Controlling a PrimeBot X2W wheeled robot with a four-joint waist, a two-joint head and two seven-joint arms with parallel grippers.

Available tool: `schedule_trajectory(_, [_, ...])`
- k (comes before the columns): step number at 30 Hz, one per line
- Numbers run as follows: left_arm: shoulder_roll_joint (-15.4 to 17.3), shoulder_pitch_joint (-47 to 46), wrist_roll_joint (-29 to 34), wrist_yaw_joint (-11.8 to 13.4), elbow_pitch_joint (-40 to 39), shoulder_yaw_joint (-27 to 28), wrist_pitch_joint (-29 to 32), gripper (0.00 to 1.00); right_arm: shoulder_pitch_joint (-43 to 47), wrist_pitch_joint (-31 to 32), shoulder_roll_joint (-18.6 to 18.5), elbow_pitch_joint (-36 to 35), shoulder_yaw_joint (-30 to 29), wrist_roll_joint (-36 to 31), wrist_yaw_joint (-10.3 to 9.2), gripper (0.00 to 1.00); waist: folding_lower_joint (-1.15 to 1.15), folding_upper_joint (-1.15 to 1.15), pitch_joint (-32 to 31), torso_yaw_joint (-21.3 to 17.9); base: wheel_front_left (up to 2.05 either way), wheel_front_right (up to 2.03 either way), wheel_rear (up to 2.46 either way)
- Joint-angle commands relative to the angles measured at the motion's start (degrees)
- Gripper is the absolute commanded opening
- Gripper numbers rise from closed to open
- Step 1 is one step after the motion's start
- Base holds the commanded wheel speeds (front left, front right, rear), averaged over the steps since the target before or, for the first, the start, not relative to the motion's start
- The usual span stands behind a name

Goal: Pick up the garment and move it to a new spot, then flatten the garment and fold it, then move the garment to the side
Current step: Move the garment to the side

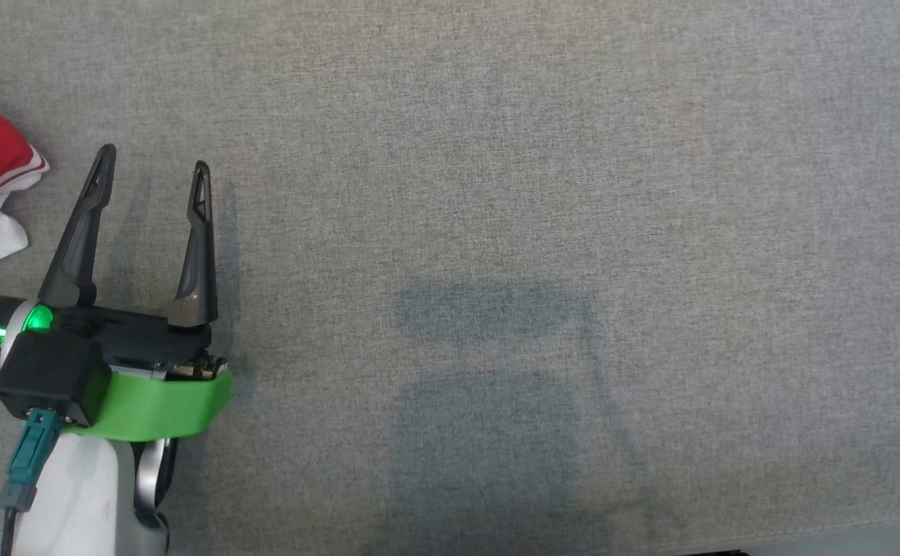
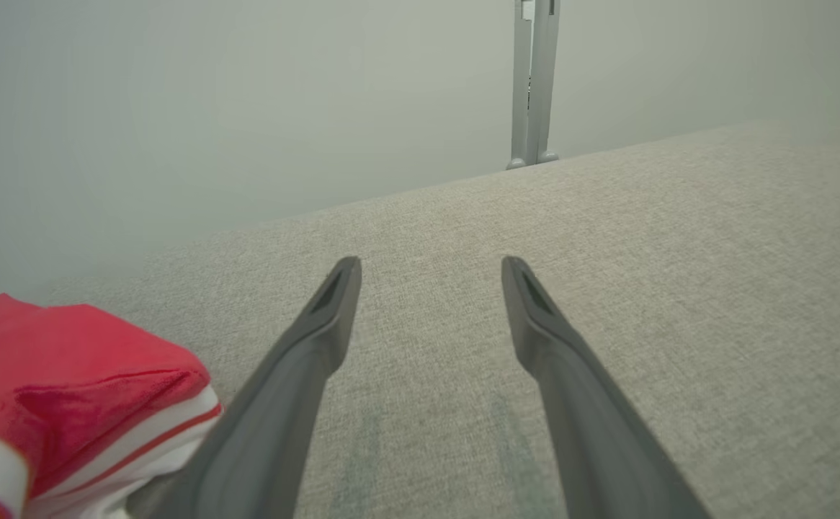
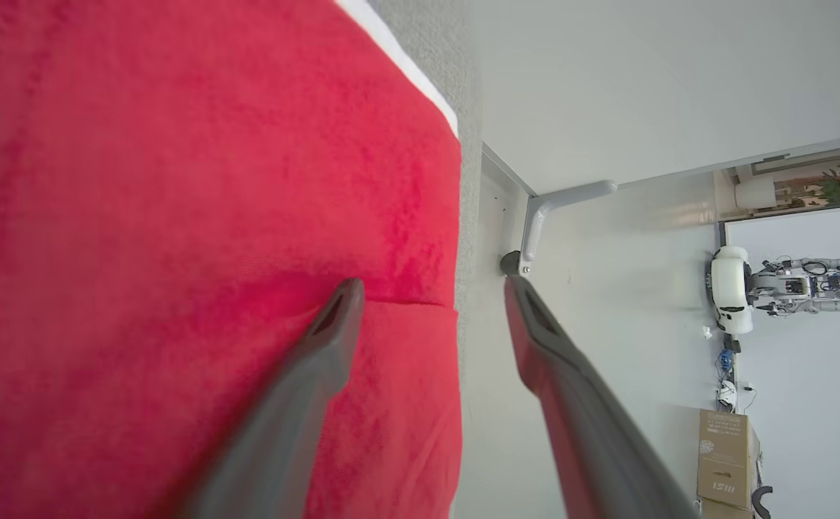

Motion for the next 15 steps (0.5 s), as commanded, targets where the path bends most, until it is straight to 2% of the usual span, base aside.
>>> schedule_trajectory(1, [-0.47,-0.03,-1.13,0.4,0.52,0.24,-0.01,1.0,0.22,-1.87,0.95,0.3,-0.37,0.11,-0.12,1.0,-0.01,0.0,-1.64,-0.28,0.0,0.0,0.0])
schedule_trajectory(5, [-1.73,1.43,-4.09,0.35,2.29,1.18,-0.01,1.0,2.7,-6.08,3.53,-0.19,-0.94,0.07,-0.12,1.0,-0.01,0.0,-5.14,-0.4,0.0,0.0,0.0])
schedule_trajectory(15, [-2.65,4.27,-6.02,-0.01,6.87,0.61,-0.02,1.0,8.62,-8.54,10.79,-3.64,-1.24,0.13,-0.12,1.0,-0.01,0.0,-14.5,1.09,0.0,0.0,0.0])
